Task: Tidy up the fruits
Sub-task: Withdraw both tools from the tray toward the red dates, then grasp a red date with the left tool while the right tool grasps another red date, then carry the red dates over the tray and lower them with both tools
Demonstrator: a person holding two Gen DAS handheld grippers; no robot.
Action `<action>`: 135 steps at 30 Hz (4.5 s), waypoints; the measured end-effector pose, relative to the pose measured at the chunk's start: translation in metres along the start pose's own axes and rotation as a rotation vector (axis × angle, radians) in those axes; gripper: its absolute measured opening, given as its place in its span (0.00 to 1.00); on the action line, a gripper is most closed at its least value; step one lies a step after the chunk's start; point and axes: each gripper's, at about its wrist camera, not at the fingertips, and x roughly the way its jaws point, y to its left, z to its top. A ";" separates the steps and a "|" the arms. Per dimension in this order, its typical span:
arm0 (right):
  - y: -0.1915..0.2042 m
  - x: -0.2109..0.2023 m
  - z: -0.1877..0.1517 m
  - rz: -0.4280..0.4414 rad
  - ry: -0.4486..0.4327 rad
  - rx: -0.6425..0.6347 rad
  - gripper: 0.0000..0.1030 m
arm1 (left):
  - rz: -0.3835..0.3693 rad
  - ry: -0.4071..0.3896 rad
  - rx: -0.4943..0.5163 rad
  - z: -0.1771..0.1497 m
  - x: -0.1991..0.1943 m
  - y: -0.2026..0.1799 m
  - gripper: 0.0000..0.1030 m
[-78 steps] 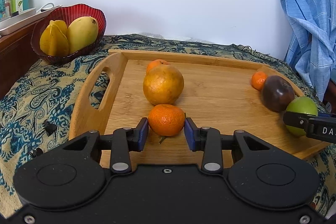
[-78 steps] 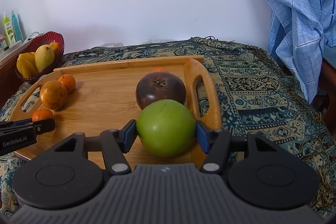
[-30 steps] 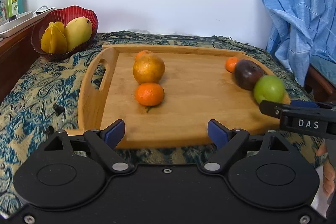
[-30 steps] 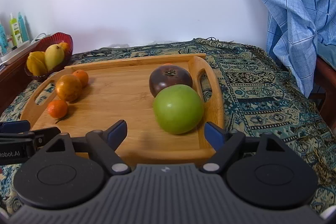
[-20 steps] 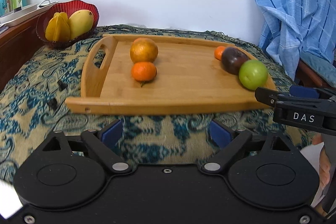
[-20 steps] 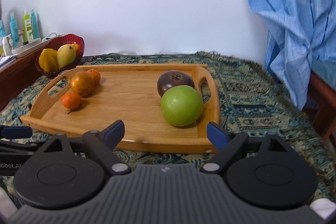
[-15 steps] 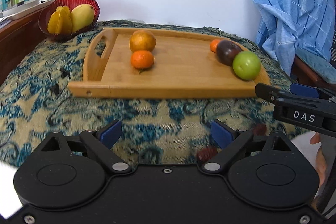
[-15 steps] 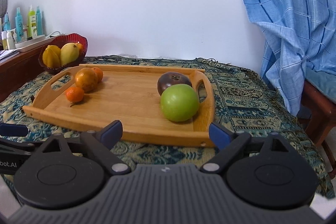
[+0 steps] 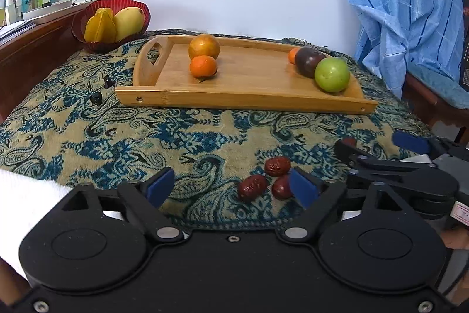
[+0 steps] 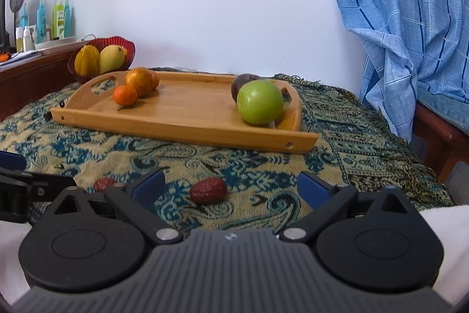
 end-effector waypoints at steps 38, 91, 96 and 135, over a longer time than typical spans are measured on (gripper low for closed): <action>0.018 0.016 -0.003 0.056 0.058 -0.030 0.37 | -0.011 0.098 -0.166 0.000 0.024 -0.006 0.27; 0.015 0.053 0.082 0.120 -0.025 0.143 0.34 | -0.015 -0.057 -0.031 0.106 0.046 0.028 0.23; 0.011 0.067 0.083 0.099 0.016 0.136 0.34 | -0.014 -0.043 -0.036 0.115 0.065 0.028 0.23; 0.013 0.105 0.073 -0.021 0.132 0.192 0.35 | 0.035 0.035 -0.072 0.110 0.140 0.043 0.24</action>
